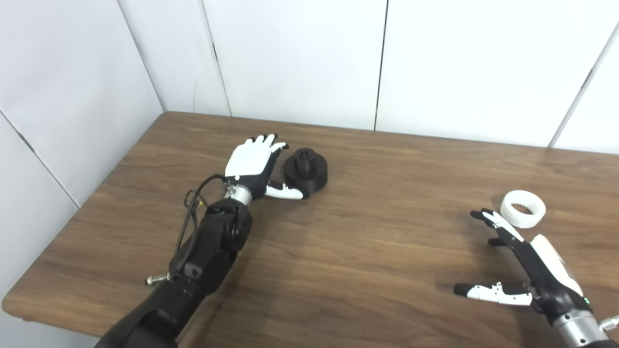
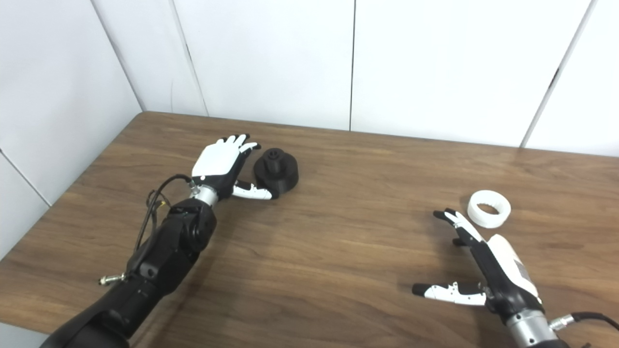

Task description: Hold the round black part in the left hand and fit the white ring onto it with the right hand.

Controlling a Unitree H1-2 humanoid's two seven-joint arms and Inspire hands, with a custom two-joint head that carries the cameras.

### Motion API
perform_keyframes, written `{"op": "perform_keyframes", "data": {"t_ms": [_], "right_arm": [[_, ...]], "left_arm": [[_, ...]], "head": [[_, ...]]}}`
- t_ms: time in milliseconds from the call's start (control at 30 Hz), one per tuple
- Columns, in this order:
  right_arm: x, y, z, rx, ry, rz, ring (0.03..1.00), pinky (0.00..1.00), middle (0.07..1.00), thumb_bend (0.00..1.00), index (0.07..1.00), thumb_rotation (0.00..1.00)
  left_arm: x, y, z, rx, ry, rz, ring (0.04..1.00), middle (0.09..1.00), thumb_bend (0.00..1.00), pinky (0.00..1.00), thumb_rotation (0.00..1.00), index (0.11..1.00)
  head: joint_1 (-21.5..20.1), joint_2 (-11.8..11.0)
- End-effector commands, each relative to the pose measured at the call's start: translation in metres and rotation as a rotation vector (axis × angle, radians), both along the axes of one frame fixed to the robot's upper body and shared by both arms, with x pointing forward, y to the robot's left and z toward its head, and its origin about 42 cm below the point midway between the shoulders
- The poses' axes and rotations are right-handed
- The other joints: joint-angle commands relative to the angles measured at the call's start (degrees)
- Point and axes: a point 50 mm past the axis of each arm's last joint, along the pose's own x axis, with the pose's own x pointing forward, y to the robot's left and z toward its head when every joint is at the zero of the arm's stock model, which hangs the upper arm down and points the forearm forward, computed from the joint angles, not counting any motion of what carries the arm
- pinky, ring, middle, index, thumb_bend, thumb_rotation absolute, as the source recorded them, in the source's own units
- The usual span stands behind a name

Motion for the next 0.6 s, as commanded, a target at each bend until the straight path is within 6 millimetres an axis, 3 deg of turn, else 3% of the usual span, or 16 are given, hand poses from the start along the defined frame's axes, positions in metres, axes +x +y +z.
{"op": "perform_keyframes", "data": {"t_ms": [0, 233, 333, 467, 567], "right_arm": [[0.0017, -0.0052, 0.0155, -0.005, -0.049, -0.002, 0.926, 0.79, 0.957, 0.94, 0.893, 0.36], [0.0008, -0.0062, 0.0168, -0.005, -0.051, -0.005, 0.927, 0.79, 0.957, 0.94, 0.893, 0.35], [0.0001, -0.0062, 0.0172, -0.008, -0.053, -0.008, 0.925, 0.79, 0.956, 0.94, 0.892, 0.34], [-0.0010, -0.0062, 0.0172, -0.013, -0.053, -0.013, 0.924, 0.78, 0.955, 0.94, 0.893, 0.34], [-0.0015, -0.0064, 0.0167, -0.012, -0.054, -0.013, 0.920, 0.78, 0.954, 0.94, 0.894, 0.34]], "left_arm": [[0.0155, 0.0046, 0.0245, 0.025, -0.071, 0.004, 1.000, 1.000, 1.00, 1.00, 0.59, 0.871], [0.0183, 0.0006, 0.0221, -0.090, -0.059, -0.013, 1.000, 1.000, 1.00, 1.00, 0.52, 0.863], [0.0182, -0.0007, 0.0208, -0.123, -0.048, -0.023, 1.000, 1.000, 1.00, 1.00, 0.55, 0.866], [0.0187, -0.0029, 0.0194, -0.157, -0.040, -0.030, 1.000, 1.000, 1.00, 1.00, 0.55, 0.847], [0.0191, -0.0043, 0.0189, -0.204, -0.035, -0.043, 1.000, 1.000, 0.98, 1.00, 0.50, 0.804]], "head": [[0.0, 0.0], [-0.3, 0.3], [-0.3, 0.5], [-0.3, 0.7], [-0.4, 0.9]]}}
